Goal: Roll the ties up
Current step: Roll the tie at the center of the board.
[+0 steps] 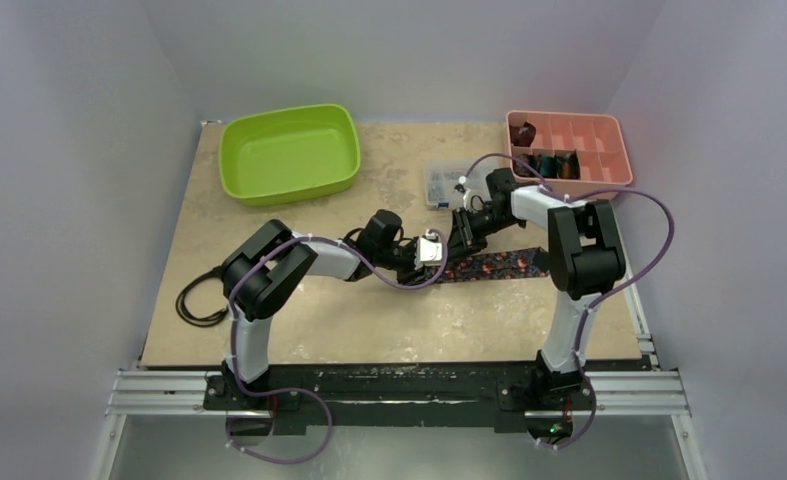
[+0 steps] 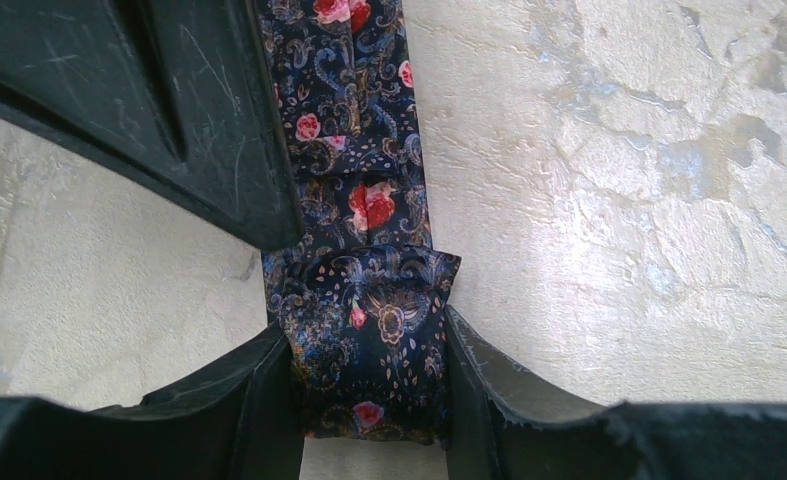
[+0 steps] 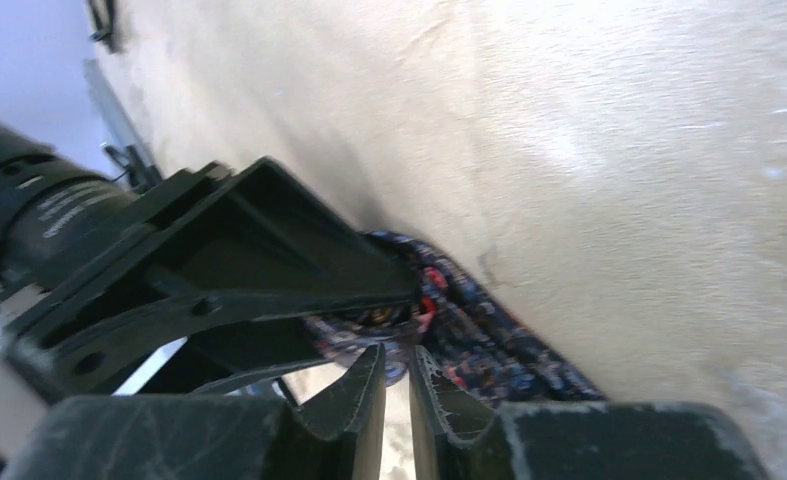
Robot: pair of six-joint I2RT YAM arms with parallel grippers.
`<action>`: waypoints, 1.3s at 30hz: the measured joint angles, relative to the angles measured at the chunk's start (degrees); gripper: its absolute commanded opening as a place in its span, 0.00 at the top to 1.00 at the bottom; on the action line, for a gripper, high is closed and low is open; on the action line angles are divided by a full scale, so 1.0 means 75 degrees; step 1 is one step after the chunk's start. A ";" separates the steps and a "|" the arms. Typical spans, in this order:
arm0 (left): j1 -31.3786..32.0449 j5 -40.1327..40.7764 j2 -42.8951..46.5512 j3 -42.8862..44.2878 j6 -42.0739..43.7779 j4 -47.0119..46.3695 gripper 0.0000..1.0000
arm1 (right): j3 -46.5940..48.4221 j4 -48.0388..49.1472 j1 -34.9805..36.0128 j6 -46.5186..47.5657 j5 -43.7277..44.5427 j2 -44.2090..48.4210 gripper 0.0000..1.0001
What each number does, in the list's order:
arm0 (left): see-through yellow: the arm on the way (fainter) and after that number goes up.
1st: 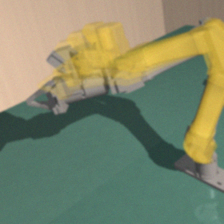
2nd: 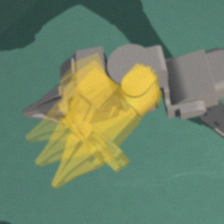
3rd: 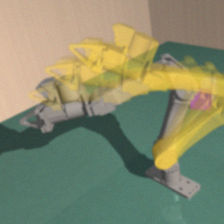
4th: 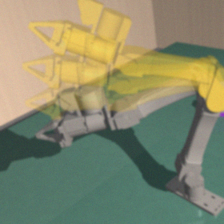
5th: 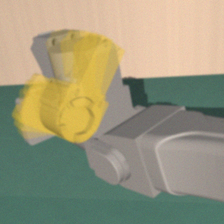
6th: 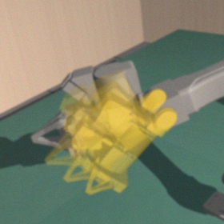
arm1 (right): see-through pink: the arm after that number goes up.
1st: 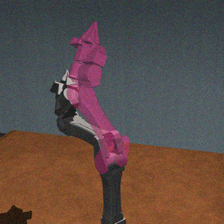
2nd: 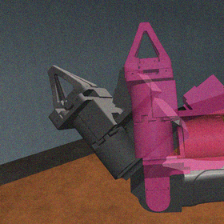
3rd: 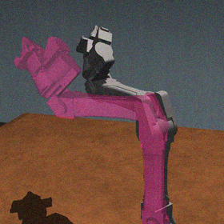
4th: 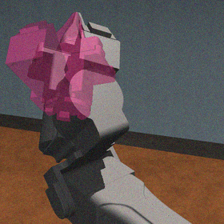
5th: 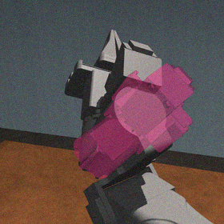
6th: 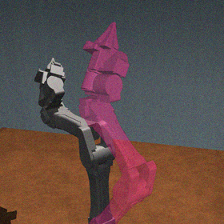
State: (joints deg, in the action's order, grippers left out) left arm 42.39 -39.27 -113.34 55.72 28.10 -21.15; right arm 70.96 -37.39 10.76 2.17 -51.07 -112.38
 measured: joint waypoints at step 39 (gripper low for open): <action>0.0038 0.1204 0.0440 0.0734 -0.0807 0.2602 0.73 | -0.0764 0.1335 0.0667 -0.0877 -0.0764 -0.0026 0.59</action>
State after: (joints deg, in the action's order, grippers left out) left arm 42.68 -30.24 -110.04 61.23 22.04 -1.63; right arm 65.23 -27.38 15.77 -4.40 -56.80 -112.57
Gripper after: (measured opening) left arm 0.424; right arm 0.534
